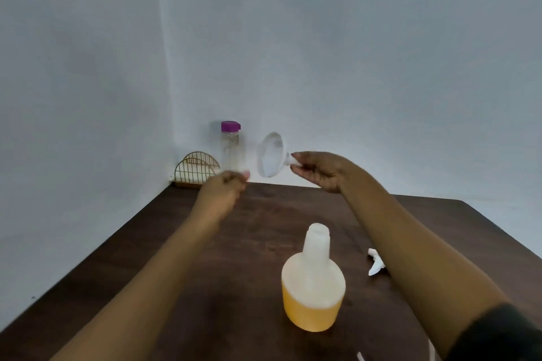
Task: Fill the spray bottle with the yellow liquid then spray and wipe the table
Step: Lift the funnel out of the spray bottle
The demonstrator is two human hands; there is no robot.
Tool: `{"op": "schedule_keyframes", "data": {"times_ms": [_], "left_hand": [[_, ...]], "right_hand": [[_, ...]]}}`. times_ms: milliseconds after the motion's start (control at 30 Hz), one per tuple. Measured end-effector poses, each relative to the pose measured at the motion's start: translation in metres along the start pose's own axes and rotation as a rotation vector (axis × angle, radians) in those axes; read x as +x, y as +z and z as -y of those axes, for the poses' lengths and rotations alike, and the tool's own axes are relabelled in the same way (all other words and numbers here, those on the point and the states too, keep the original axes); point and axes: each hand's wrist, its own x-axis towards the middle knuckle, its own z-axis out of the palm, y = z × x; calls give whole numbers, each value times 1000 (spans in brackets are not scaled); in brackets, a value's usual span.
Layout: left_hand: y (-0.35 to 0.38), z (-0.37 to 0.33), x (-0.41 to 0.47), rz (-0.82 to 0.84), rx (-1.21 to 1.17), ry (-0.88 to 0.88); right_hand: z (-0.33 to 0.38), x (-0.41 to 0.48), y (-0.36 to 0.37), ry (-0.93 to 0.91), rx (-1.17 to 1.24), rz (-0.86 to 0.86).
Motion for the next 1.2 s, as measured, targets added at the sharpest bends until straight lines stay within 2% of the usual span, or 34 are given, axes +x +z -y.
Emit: {"op": "schedule_keyframes", "data": {"times_ms": [100,167,300,433,667,933,1067,1200], "left_hand": [[10,60,8,139,738,-59],[17,86,11,244,998,-108],[23,103,19,284,1060,-130],[22,112,22,288,1099,-103],[24,120,22,253,1086,-81],[23,122,24,253,1095,-90],[22,115,21,275,1092,-113],[17,104,14,292,1020,-144]], "right_hand": [[1,46,-2,-94,-435,-115],[-4,80,0,-175,-782,-178],[-19,136,18,-290,-1358,-126],[-38,179,26,-378,-1651,-59],[-57,213,27,-415,-1799,48],[-63,213,13,-439,-1869,82],[-44,175,11,-453,-1778,69],[-16,103,3,-518,-1537,-55]]}}
